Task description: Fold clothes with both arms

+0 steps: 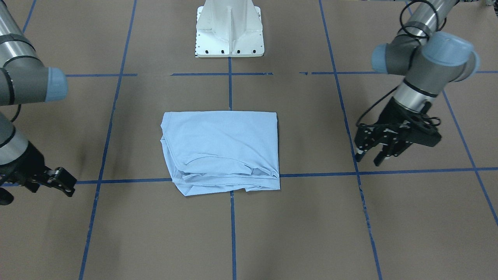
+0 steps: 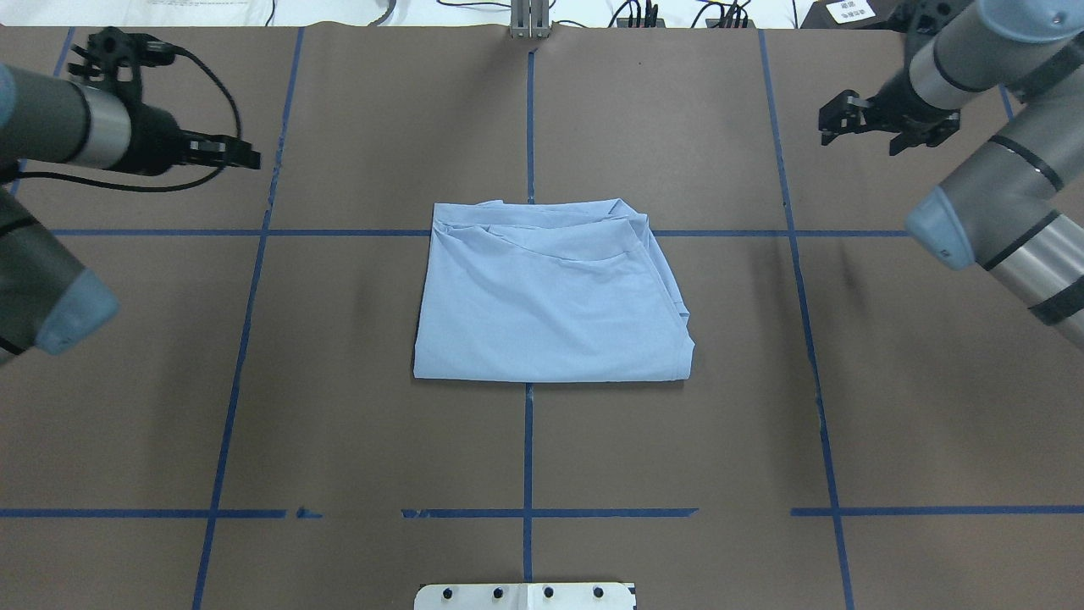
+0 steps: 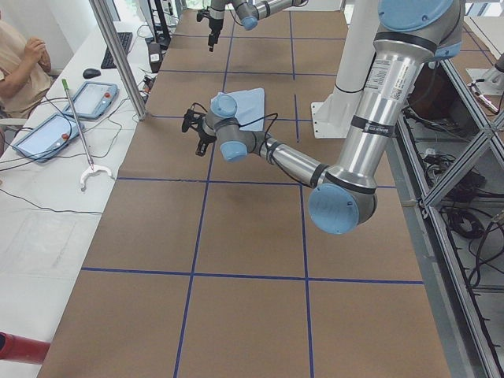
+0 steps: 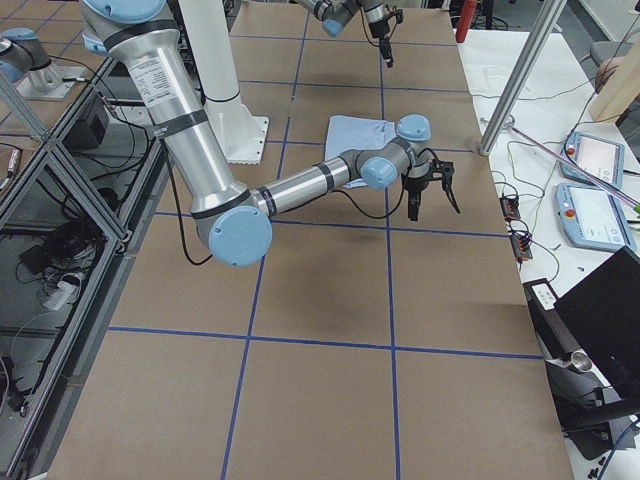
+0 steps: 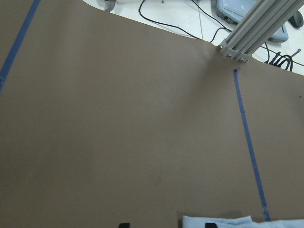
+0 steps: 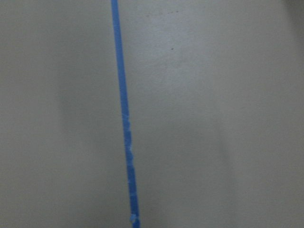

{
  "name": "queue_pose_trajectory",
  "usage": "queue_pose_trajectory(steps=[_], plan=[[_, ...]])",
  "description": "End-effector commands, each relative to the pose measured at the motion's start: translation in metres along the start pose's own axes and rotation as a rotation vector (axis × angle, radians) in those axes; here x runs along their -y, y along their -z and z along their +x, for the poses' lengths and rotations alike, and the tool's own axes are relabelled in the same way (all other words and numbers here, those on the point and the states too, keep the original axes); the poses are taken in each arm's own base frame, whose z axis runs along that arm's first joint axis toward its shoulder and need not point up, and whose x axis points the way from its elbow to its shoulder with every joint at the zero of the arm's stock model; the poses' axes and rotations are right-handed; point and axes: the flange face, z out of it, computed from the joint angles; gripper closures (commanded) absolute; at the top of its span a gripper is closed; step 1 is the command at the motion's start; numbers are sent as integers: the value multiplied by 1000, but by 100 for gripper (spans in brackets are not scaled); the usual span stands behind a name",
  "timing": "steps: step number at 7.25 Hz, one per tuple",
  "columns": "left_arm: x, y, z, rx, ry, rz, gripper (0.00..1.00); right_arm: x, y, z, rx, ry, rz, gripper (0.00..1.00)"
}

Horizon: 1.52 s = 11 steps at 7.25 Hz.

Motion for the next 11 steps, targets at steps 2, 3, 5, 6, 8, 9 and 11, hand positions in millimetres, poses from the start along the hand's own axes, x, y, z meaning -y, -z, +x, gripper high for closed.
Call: queue_pose_trajectory(steps=[2, 3, 5, 6, 8, 9, 11], plan=[[31, 73, -195, 139, -203, -146, 26, -6, 10, 124, 26, 18, -84, 0], [32, 98, -231, 66, -128, -171, 23, -16, 20, 182, 44, 33, -106, 0], [33, 108, -241, 57, -61, -204, 0, -29, 25, 243, 20, 60, -116, 0], [36, 117, -231, 58, -67, -194, 0, -35, 25, 247, 26, 58, -120, 0], [27, 142, -254, 74, -167, -185, 0, -43, 35, 265, 44, 30, -117, 0], [24, 145, -266, 85, -172, -236, 0, -61, 51, 271, 48, 35, -103, 0], [16, 150, -281, 120, -73, -309, 0, -74, 80, 254, 29, 24, -147, 0]])
